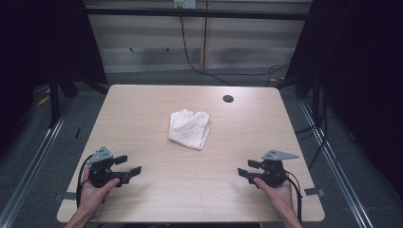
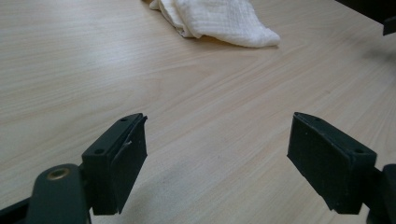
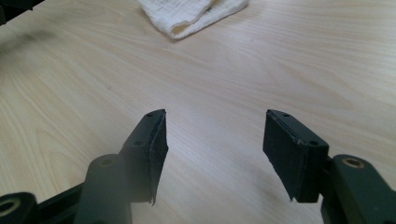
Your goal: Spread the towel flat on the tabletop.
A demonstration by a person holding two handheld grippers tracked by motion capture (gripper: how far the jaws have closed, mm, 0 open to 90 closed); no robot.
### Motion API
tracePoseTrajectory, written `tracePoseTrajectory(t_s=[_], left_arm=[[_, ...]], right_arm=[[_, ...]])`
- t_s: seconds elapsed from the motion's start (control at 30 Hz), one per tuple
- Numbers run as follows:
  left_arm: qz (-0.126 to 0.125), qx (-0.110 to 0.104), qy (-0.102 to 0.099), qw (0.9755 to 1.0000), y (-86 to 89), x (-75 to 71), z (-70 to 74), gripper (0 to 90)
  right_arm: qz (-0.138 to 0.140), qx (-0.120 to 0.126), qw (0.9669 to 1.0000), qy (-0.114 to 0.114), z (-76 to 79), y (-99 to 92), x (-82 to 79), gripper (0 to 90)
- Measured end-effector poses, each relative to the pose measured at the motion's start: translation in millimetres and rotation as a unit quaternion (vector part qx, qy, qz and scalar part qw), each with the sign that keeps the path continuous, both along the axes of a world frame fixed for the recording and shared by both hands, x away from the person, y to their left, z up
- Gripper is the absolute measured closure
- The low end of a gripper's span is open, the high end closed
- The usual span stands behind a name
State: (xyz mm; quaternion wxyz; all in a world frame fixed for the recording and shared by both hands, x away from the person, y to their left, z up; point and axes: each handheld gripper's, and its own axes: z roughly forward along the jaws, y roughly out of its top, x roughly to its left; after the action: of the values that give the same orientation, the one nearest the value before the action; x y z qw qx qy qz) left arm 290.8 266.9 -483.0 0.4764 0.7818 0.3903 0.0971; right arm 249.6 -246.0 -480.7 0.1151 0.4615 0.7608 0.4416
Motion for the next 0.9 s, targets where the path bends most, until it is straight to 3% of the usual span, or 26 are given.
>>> tracePoseTrajectory(t_s=[0.2,0.33,0.43,0.9], left_arm=[[0.000,-0.005,0.000,1.0000,1.1,-0.4,1.0,19.3],[-0.002,-0.004,-0.002,1.0000,0.8,-1.1,1.5,19.3],[-0.003,-0.005,-0.001,1.0000,0.6,-0.6,1.2,19.3],[-0.002,-0.001,-0.004,1.0000,-0.3,0.6,0.6,18.9]], right_arm=[[0.025,-0.020,0.9995,0.002,6.2,18.0,17.6,40.7],[0.041,-0.006,0.9992,0.004,9.6,28.1,27.2,44.4],[0.068,0.021,0.9974,0.010,11.3,30.8,35.5,48.8],[0.110,-0.006,0.9938,0.015,12.8,61.4,83.1,51.0]])
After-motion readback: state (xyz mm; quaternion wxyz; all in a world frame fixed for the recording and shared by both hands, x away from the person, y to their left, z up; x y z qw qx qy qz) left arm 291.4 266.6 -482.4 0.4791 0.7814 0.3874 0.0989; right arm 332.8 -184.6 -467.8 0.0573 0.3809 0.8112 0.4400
